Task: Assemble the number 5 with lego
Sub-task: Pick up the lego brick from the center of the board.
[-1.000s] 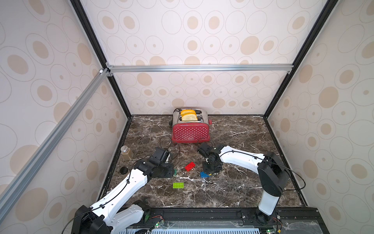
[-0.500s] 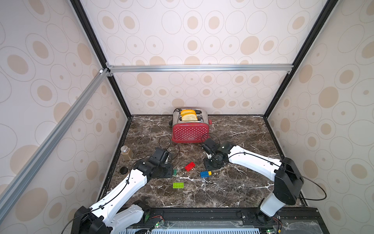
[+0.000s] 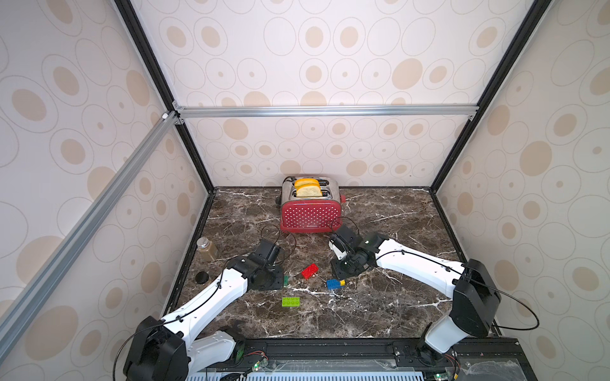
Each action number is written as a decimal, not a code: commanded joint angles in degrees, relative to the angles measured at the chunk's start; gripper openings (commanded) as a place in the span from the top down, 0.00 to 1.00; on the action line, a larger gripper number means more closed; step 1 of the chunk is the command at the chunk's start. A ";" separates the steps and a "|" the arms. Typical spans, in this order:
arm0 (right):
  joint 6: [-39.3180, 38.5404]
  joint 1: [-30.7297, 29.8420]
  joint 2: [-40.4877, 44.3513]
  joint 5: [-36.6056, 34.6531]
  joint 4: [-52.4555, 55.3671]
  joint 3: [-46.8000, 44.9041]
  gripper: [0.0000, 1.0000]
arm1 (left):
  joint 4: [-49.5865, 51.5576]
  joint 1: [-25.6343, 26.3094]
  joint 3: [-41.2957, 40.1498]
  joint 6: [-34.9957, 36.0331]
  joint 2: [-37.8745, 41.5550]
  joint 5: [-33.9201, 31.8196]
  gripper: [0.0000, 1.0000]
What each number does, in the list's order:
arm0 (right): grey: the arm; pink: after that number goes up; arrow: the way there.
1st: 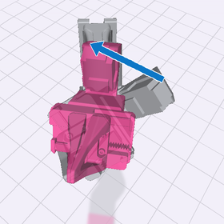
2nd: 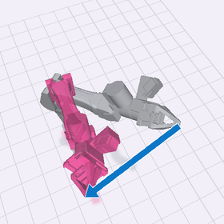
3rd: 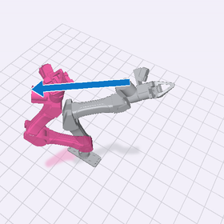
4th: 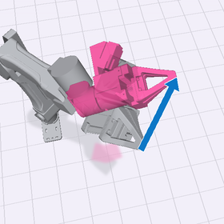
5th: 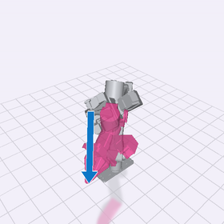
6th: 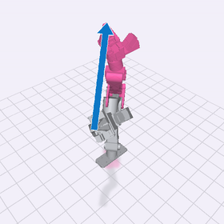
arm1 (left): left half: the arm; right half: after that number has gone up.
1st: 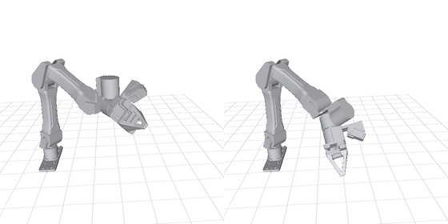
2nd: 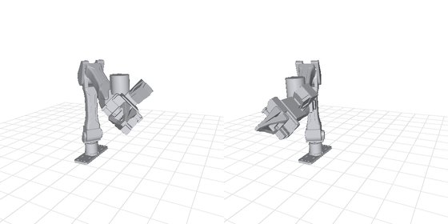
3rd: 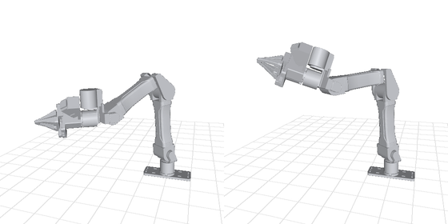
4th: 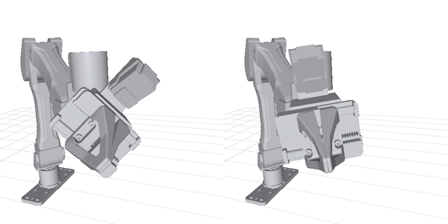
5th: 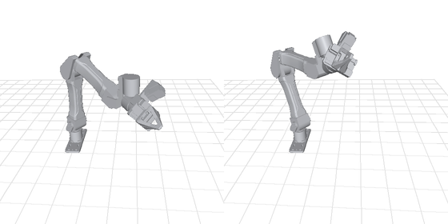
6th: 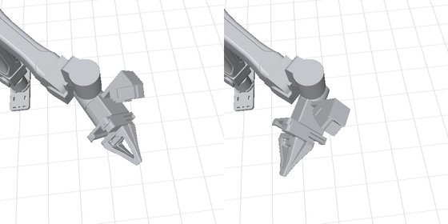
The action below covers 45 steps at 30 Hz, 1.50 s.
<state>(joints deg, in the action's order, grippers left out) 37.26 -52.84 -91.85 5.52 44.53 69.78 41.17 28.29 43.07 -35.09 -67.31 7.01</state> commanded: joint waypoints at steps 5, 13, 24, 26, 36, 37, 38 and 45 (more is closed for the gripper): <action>-0.46 3.12 7.19 0.10 0.18 -6.64 0.65 | -3.48 -0.03 3.35 0.63 -8.06 -0.37 0.59; -0.34 6.78 12.19 0.72 -0.17 -12.08 0.65 | -4.40 1.14 7.66 1.78 -16.18 -1.84 0.60; -0.78 8.41 12.76 1.58 -0.35 -13.05 0.66 | -4.44 2.33 9.66 2.80 -21.87 -2.96 0.67; -0.93 8.61 12.67 1.78 -0.32 -12.83 0.66 | -4.43 2.37 9.88 2.84 -22.53 -2.83 0.69; -1.44 9.68 12.42 2.04 -0.24 -12.84 0.66 | -6.27 2.65 9.93 3.38 -23.98 -2.94 0.75; -1.48 9.76 12.44 2.08 -0.32 -12.91 0.66 | -6.34 2.78 9.93 3.45 -24.22 -2.87 0.75; -1.48 9.87 12.41 2.13 -0.40 -12.83 0.66 | -6.36 2.73 10.02 3.53 -24.42 -2.86 0.75; -1.57 10.47 12.75 2.14 -0.15 -13.04 0.66 | -6.53 2.84 10.10 4.07 -25.13 -3.64 0.84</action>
<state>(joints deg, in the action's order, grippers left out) 36.14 -42.78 -79.85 7.64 43.79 56.95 34.59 30.68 51.72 -32.05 -91.61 4.54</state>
